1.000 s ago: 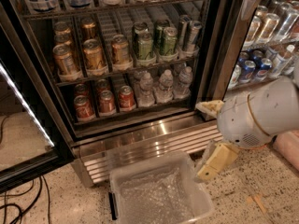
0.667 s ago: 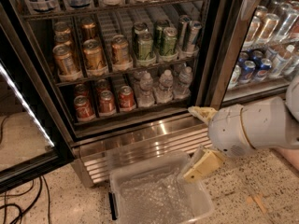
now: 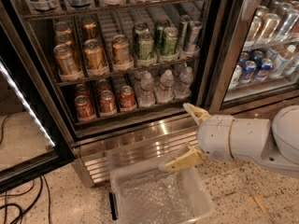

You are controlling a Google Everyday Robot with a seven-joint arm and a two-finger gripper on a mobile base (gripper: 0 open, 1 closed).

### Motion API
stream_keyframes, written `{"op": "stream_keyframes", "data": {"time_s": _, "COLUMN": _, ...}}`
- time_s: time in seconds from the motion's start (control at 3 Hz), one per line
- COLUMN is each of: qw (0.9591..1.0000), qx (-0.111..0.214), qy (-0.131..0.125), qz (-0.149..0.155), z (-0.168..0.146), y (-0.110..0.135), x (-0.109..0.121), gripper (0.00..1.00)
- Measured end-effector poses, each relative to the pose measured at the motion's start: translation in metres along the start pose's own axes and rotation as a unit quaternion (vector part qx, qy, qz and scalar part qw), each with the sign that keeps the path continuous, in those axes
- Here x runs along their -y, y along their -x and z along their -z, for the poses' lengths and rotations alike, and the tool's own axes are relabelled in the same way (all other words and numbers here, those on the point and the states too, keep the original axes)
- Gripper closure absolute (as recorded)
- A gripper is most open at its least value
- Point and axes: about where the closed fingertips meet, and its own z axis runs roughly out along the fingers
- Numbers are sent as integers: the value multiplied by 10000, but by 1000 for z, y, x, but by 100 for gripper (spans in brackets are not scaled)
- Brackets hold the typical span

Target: Pick orange can from middle shelf of fridge

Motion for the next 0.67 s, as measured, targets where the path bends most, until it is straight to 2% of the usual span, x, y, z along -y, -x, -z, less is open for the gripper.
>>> {"op": "stream_keyframes", "data": {"time_s": 0.33, "qw": 9982, "qx": 484, "qy": -363, "qz": -13, "z": -11, "y": 5, "x": 14, "gripper": 0}}
{"op": "stream_keyframes", "data": {"time_s": 0.67, "qw": 9944, "qx": 888, "qy": -546, "qz": 145, "z": -19, "y": 14, "x": 23, "gripper": 0}}
